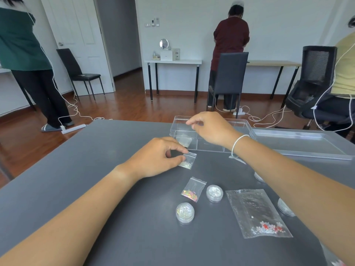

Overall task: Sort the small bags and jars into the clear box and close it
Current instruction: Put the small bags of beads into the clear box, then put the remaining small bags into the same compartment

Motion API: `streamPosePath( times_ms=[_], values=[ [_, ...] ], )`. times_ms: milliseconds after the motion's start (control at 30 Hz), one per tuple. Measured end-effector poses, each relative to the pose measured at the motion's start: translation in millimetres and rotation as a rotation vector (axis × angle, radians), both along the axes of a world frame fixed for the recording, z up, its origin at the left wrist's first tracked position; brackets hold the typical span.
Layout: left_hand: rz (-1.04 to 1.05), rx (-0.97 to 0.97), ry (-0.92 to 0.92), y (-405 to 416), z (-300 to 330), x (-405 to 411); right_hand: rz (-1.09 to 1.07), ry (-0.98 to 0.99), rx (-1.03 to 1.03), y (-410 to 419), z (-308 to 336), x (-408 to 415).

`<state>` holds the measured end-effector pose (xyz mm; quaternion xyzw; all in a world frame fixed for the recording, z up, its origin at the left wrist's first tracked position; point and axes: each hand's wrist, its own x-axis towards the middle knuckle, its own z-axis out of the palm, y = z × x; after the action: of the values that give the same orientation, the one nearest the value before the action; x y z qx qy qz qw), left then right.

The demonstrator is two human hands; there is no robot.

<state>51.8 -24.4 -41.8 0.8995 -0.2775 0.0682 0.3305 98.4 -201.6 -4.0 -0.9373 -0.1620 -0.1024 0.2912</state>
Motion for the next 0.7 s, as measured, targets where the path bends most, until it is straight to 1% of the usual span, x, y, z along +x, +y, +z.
streamPosePath(
  times_ms=[233, 333, 467, 700],
  values=[
    [-0.030, 0.063, -0.020, -4.1, -4.0, -0.4, 0.022, -0.084, 0.073, -11.3, 0.8, -30.4],
    [-0.035, 0.108, -0.029, -5.2, -4.6, 1.4, 0.057, -0.004, 0.048, -18.4, -8.1, -54.7],
    [-0.028, 0.168, -0.055, -6.0, -6.5, 3.9, 0.128, 0.188, -0.028, -20.3, -19.2, -79.9],
    [-0.002, 0.216, -0.057, -4.8, -8.3, 5.6, 0.163, 0.281, -0.151, -17.1, -16.4, -89.2]
  ],
)
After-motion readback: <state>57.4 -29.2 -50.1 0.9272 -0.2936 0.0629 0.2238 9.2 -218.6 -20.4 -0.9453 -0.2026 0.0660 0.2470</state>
